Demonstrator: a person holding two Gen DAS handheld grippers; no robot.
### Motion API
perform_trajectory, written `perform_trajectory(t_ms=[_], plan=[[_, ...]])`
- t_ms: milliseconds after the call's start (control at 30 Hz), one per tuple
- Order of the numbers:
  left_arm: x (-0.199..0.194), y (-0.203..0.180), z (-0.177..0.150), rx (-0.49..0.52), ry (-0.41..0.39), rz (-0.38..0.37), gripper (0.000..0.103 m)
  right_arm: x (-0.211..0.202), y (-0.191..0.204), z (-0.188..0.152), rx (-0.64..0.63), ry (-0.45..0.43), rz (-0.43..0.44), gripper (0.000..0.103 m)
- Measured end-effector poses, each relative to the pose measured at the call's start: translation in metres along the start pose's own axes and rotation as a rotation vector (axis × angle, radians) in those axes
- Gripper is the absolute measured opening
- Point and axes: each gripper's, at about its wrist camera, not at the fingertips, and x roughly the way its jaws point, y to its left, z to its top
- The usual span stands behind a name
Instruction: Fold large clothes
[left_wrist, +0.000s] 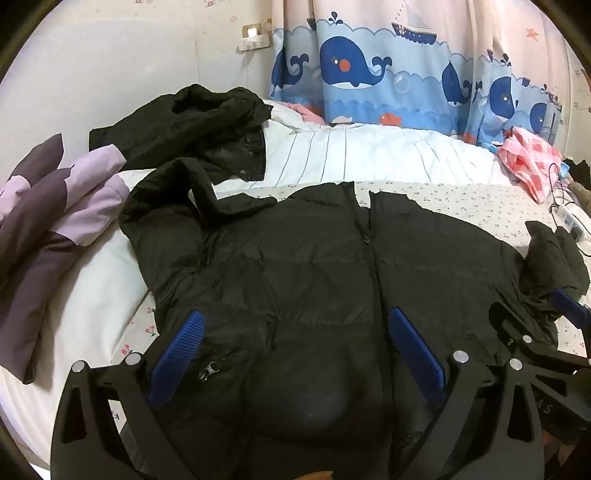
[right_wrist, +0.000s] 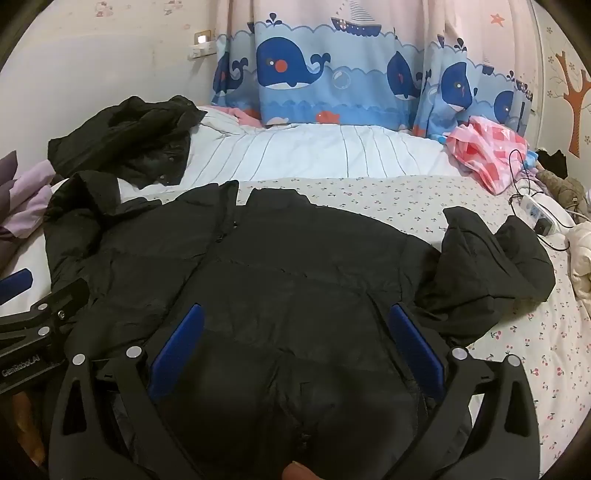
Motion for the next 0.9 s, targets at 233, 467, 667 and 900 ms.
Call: perform_trajectory(t_ms=[233, 467, 667, 900], plan=[[-0.007, -0.008, 0.008, 0.017, -0.014, 0.001, 0.096, -0.001, 0.0, 0.0, -0.003, 0.0, -0.001, 0.097], [0.002, -0.013, 0.002, 0.05, 0.009, -0.016, 0.096, -0.002, -0.003, 0.001, 0.005, -0.002, -0.005, 0.097], [0.011, -0.008, -0.001, 0.023, 0.069, -0.052, 0.096, -0.002, -0.001, 0.001, -0.001, 0.005, -0.018, 0.097], [0.014, -0.006, -0.002, 0.006, 0.078, -0.052, 0.096, 0.002, -0.003, -0.001, 0.002, 0.012, -0.024, 0.097]])
